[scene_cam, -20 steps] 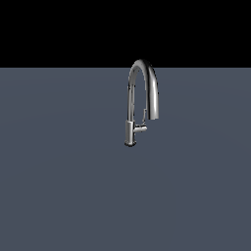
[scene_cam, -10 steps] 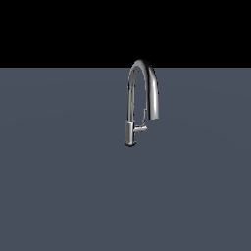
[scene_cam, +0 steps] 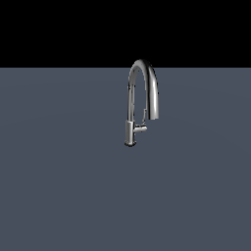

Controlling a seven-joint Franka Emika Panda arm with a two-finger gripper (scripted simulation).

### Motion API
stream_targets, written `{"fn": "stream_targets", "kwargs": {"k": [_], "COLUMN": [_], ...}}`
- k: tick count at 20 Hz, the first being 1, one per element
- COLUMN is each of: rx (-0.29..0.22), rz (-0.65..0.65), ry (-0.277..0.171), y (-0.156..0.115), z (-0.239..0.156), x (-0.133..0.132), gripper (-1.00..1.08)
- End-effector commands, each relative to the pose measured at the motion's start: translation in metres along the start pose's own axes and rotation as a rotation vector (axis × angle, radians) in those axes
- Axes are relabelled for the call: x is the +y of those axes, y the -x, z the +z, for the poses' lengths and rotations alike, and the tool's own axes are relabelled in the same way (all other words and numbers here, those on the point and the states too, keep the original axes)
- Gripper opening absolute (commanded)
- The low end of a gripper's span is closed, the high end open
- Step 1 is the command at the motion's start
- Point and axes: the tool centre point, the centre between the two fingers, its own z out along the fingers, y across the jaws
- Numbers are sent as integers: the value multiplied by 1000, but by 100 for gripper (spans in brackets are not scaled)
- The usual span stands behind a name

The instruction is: Turn on the faucet by rotating a designated handle.

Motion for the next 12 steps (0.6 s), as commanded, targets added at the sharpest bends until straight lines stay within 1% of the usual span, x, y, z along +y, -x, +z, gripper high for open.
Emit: {"fn": "stream_targets", "kwargs": {"k": [1,12], "rx": [-34,-190], "rz": [26,143], "ry": [-26,-147], "y": [-14,-76], "z": [2,13], "x": [-1,-2], "gripper": [-100,-100]}}
